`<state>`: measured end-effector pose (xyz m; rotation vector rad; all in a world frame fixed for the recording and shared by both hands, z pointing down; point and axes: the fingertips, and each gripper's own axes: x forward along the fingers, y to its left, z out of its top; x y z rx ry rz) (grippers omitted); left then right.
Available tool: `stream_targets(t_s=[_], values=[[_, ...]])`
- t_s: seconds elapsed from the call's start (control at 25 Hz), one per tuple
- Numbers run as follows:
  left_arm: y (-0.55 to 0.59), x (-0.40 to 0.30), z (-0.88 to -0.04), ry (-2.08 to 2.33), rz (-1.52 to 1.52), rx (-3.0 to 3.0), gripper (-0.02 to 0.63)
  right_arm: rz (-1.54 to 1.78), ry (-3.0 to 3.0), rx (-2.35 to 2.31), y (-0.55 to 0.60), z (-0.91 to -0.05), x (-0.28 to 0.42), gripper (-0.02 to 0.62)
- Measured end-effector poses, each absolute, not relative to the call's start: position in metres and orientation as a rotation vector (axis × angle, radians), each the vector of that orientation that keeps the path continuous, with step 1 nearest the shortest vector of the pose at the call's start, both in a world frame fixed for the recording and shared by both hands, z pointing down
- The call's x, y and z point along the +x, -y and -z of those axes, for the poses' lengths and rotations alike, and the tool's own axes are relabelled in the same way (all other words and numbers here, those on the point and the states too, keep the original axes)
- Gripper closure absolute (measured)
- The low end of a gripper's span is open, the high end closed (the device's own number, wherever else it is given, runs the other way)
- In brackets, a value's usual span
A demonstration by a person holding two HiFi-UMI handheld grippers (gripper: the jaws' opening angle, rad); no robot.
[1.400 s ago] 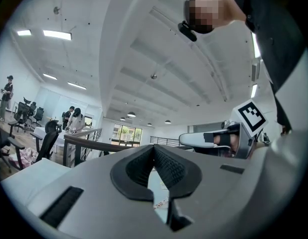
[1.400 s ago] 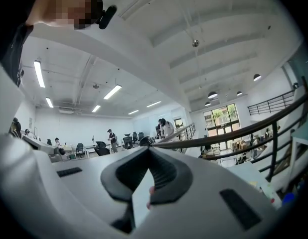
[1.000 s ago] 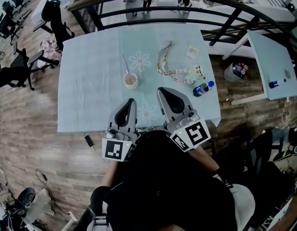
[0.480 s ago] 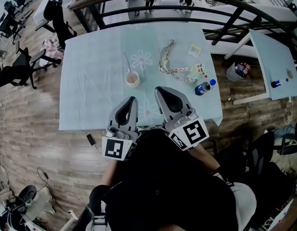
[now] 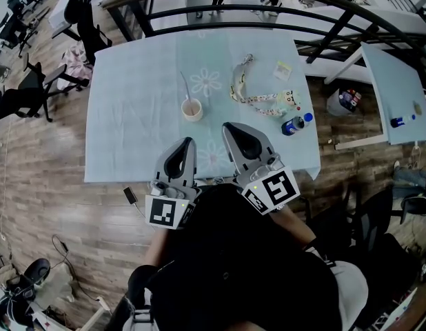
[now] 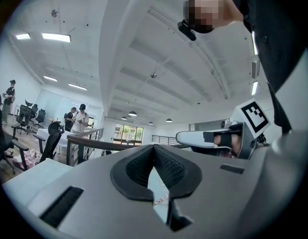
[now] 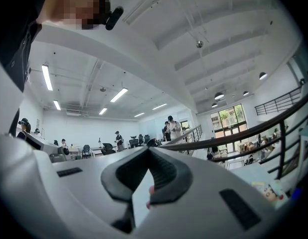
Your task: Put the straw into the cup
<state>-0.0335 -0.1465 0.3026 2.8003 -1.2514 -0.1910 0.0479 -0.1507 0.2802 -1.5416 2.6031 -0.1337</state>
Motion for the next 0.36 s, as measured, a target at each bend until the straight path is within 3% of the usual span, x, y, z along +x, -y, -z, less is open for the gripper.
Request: stream_targets(t_s=[0.36], values=[[0.1525, -0.0411, -0.3012, 1.279, 0.226, 2.781, 0.592, 0.144, -2.617, -1.527, 0.1569, -0.2823, 0.0417, 0.588]])
